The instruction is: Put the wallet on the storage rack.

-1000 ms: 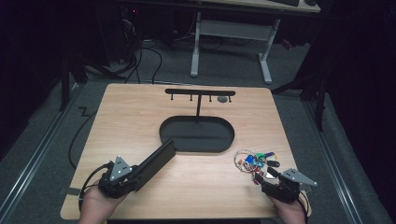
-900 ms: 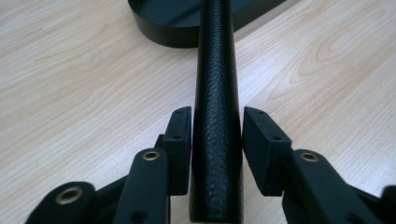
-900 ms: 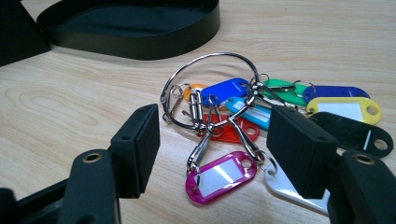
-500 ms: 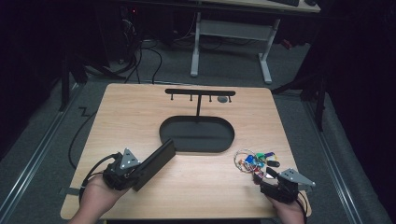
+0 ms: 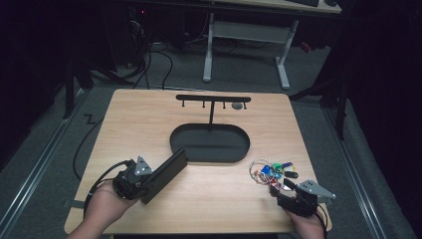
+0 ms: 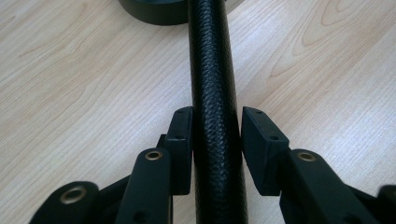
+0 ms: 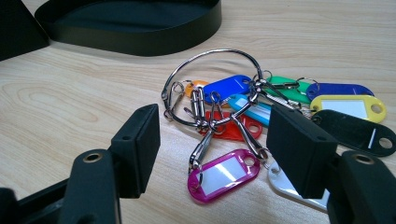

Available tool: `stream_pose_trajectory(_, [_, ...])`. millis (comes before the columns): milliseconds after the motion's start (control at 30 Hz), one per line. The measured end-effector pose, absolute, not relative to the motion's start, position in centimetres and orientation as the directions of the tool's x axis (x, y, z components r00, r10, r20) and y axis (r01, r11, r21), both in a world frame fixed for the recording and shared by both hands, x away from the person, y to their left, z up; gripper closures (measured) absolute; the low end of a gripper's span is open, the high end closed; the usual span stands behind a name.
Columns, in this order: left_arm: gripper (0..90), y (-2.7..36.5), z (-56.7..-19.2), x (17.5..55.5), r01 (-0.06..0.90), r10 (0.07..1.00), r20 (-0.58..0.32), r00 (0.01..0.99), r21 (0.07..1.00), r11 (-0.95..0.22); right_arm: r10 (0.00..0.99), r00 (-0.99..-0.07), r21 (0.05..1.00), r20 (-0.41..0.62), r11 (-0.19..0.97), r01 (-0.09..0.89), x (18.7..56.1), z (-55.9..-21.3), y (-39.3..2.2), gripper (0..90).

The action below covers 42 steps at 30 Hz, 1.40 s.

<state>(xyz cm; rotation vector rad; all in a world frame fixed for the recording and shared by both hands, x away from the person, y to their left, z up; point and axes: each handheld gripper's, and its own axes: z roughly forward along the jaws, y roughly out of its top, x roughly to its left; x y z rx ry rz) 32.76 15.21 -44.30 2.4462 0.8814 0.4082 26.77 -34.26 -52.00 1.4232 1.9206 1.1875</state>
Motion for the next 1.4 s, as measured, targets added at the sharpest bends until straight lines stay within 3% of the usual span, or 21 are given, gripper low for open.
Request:
stream_pose_trajectory(500, [74.8, 15.1, -44.4, 32.6, 0.491, 0.649, 0.109, 0.753, 0.564, -0.664, 0.927, -0.355, 0.851, 0.121, 0.087, 0.519, 26.7, -51.9, -34.4, 35.3])
stream_pose_trajectory(1400, [76.2, 12.8, -39.5, 32.4, 0.17, 0.463, 0.397, 0.792, 0.586, -0.793, 0.929, -0.348, 0.847, 0.128, 0.08, 0.525, 26.8, -52.1, -34.5, 35.4])
